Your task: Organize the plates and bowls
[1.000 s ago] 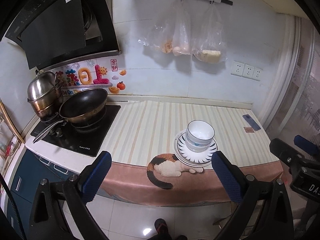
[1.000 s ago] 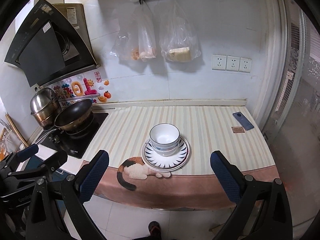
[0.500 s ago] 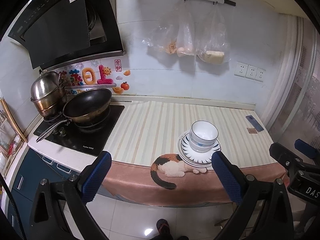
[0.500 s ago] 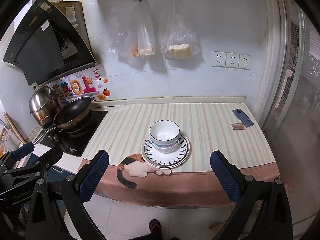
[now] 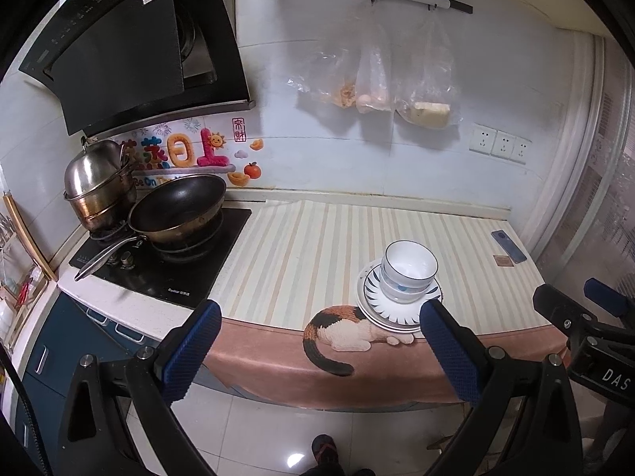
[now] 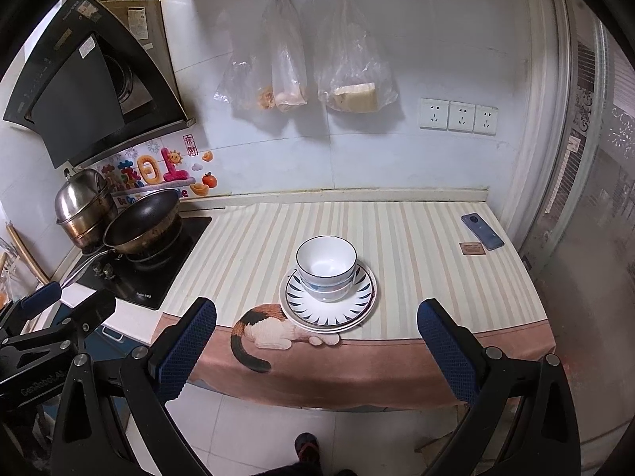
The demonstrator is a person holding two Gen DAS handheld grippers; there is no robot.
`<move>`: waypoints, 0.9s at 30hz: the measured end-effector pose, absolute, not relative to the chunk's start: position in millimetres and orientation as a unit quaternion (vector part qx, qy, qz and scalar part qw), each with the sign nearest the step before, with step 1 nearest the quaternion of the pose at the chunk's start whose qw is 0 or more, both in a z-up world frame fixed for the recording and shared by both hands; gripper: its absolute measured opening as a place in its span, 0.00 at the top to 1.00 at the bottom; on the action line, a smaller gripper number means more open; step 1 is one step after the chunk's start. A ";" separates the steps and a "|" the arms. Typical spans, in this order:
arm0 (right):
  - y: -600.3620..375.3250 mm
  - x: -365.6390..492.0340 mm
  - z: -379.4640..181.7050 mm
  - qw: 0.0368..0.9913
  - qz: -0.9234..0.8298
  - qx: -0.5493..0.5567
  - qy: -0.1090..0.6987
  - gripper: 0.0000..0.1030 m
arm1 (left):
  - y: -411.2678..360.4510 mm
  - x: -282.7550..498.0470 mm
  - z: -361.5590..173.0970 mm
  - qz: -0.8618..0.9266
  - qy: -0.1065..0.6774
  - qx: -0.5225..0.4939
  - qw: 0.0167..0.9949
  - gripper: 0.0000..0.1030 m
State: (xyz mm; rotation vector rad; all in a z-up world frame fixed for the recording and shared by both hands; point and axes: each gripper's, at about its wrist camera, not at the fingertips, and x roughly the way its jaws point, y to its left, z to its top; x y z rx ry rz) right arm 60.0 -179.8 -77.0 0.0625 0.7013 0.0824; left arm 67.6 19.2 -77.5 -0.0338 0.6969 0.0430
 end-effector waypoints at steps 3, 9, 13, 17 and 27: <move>-180.0 60.2 -77.3 0.938 0.041 0.031 0.344 0.00 | 19.3 66.2 -78.1 0.023 0.343 -0.017 0.939 0.00; -177.3 63.8 -81.3 0.936 0.041 0.029 0.349 0.00 | 21.6 70.9 -79.9 0.023 0.349 -0.019 0.937 0.00; -176.1 66.3 -82.8 0.935 0.040 0.030 0.351 0.00 | 22.1 71.8 -79.9 0.023 0.348 -0.018 0.937 0.00; -176.4 67.8 -83.5 0.935 0.040 0.030 0.352 0.00 | 23.4 73.5 -81.0 0.024 0.347 -0.017 0.937 0.00; -176.7 69.4 -84.3 0.935 0.038 0.030 0.352 0.00 | 24.3 74.8 -80.8 0.023 0.348 -0.018 0.937 0.00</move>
